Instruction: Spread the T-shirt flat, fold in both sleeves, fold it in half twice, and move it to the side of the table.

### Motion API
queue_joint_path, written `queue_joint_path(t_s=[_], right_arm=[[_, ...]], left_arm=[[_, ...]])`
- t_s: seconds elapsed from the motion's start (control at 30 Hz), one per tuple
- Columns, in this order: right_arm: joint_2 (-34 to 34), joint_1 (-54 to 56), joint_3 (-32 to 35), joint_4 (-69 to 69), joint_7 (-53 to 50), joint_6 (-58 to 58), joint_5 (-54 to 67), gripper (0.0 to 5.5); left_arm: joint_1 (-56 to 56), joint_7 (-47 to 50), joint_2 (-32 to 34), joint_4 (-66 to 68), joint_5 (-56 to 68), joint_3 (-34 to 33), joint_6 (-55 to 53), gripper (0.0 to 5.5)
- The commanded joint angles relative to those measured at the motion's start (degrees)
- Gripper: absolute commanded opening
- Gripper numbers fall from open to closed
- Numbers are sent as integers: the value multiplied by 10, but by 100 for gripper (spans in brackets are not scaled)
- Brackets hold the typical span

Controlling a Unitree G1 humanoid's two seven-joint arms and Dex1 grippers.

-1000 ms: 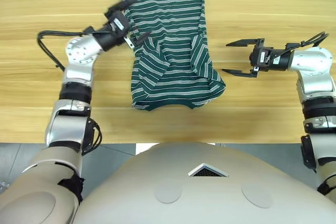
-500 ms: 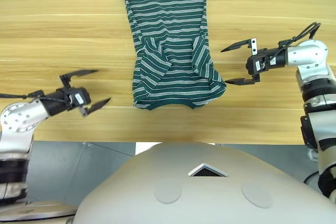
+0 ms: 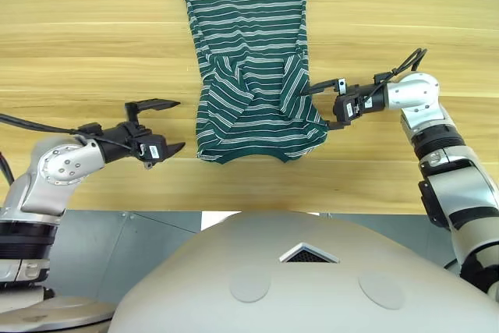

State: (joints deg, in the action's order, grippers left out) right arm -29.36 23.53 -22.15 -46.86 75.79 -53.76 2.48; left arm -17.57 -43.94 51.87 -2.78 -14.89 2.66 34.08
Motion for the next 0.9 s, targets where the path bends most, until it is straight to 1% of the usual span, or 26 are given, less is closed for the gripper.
queue_joint_path(t_s=[0.03,0.1,0.13,0.2,0.23,0.27,0.33,0.53,0.6,0.77,0.83,0.9], right_arm=[[-14,-14,-5,8,-1,12,-16,288],[-14,-15,-4,11,-7,14,-18,248],[-14,-16,-4,12,-10,16,-18,238],[-12,-16,-4,12,-14,19,-20,191],[-11,-15,-4,12,-17,19,-22,186],[-9,-14,-3,12,-20,18,-21,161],[-7,-15,-4,14,-21,19,-19,126],[-2,-19,-8,25,-16,29,-13,14],[-1,-21,-8,29,-16,31,-12,4],[-2,-29,-5,40,-10,38,1,4],[-3,-31,-3,45,-5,41,7,4],[-6,-34,1,50,1,48,18,4]], left_arm=[[6,0,-3,34,-42,44,11,416],[31,6,-16,50,-45,69,28,375],[46,7,-24,64,-43,83,37,368],[68,7,-39,91,-36,108,53,318],[78,8,-46,105,-33,118,60,314],[87,9,-53,119,-31,127,66,288],[102,11,-62,150,-27,142,80,255],[117,-6,-68,190,-2,175,99,143],[114,-15,-67,197,16,184,95,97],[108,-36,-70,211,59,200,89,22],[109,-42,-74,217,82,199,94,2],[111,-46,-79,220,112,193,99,0]])
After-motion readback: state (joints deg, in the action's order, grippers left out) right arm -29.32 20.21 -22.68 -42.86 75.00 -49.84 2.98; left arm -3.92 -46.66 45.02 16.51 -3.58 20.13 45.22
